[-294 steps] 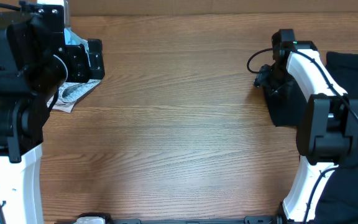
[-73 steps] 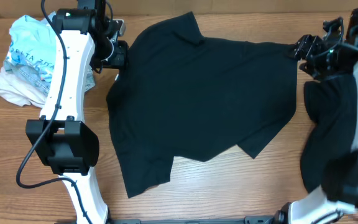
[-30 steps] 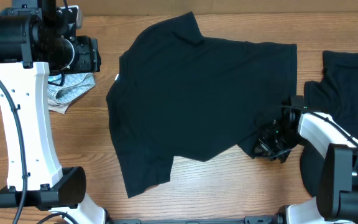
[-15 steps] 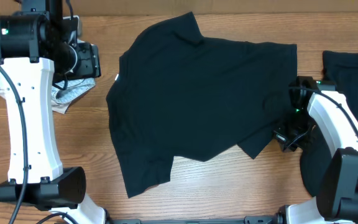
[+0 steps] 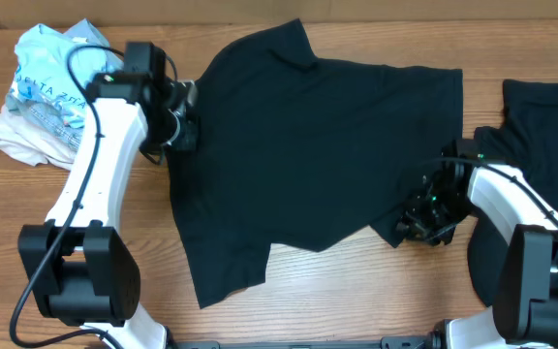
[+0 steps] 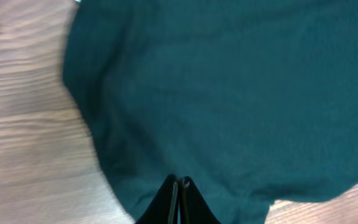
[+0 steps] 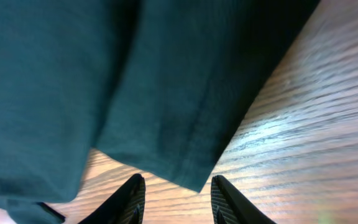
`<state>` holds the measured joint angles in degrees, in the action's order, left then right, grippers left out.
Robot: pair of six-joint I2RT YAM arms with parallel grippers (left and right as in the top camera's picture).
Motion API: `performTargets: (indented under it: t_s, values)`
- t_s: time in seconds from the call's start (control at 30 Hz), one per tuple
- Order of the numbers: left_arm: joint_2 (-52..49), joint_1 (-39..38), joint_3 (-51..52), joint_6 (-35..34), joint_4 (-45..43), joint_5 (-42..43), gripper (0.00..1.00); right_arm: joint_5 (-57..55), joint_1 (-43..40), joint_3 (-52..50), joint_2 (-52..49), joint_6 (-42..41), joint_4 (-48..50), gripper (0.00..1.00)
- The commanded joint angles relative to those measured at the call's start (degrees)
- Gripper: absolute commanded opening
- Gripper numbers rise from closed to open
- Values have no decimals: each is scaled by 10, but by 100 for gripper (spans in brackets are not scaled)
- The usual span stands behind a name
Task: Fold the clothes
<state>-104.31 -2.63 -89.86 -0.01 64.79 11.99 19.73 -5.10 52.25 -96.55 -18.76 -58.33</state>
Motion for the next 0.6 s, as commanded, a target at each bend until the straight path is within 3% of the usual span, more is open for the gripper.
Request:
performTargets:
  t_s: [0.0, 0.13, 0.17, 0.23, 0.27, 0.4, 0.57]
  values:
    - [8, 0, 59, 18, -53, 29, 11, 23, 3, -30, 1, 12, 31, 40]
    - [8, 0, 103, 17, -99, 38, 18, 25, 8, -64, 1, 12, 74, 48]
    - [8, 0, 112, 17, -110, 39, 19, 27, 9, -70, 1, 12, 84, 43]
    - [8, 0, 127, 17, -123, 42, 22, 21, 9, -77, 1, 12, 99, 21]
    - [8, 0, 132, 17, -127, 42, 24, 9, 8, -74, 1, 10, 94, 5]
    - [8, 0, 136, 17, -129, 41, 30, -87, 5, -22, 2, -17, 8, 4]
    - [8, 0, 136, 17, -139, 41, 38, -220, 5, 105, 2, -90, -184, 4]
